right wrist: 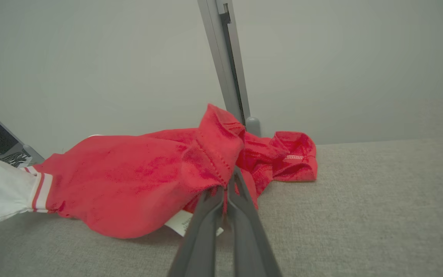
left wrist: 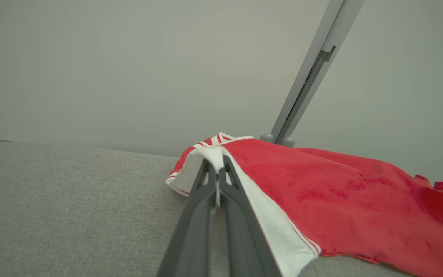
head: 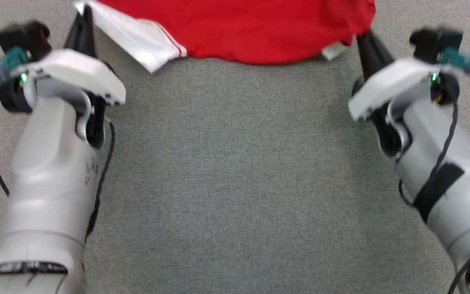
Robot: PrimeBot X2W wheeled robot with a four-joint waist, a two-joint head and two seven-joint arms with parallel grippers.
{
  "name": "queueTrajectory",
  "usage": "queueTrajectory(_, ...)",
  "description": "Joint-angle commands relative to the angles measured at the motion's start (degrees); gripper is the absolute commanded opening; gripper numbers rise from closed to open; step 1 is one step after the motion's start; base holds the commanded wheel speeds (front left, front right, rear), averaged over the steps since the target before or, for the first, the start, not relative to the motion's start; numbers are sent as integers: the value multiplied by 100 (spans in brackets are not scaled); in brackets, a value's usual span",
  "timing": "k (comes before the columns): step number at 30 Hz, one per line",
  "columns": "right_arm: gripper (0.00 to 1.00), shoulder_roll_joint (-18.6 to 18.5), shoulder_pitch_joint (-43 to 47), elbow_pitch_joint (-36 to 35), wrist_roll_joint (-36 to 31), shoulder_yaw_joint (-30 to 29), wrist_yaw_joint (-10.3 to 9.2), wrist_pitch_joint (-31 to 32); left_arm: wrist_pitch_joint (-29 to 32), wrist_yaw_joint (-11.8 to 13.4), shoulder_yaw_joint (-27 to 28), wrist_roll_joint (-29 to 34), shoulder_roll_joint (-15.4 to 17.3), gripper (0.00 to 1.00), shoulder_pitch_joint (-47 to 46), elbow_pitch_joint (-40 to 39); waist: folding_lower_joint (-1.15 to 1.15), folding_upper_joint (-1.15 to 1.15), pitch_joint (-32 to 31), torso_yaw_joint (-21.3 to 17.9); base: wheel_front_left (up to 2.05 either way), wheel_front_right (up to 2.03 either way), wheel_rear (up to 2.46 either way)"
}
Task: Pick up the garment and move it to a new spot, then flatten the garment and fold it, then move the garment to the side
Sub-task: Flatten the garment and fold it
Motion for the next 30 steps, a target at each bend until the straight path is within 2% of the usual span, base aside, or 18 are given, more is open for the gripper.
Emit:
queueTrajectory(1,0,-47,194,-32,112,34,0,-52,-9,-39,45,-19,3,0,145,-77,0,0,-10,15,0,0,0)
queueTrajectory(6,0,-246,1123,-494,528,203,0,-136,-9,-60,360,-136,-41,0,1092,-711,0,0,-131,71,0,0,0)
queueTrajectory(13,0,-663,2775,-1807,451,-485,0,-127,-8,-91,742,-61,-69,0,2874,-2003,0,0,-663,98,0,0,0)
queueTrajectory(14,0,-738,3266,-2130,332,-733,0,-128,-10,-85,850,-212,-67,0,3361,-2350,0,0,-833,115,0,0,0)
queueTrajectory(21,0,-759,4953,-2990,-98,-1470,-2,-129,-9,-84,641,-700,-72,0,5009,-3327,0,0,-1459,245,0,0,0)
queueTrajectory(30,0,-641,6538,-3610,-596,-2050,-2,121,784,307,380,-825,-73,0,6585,-4772,0,0,-2084,597,0,0,0)
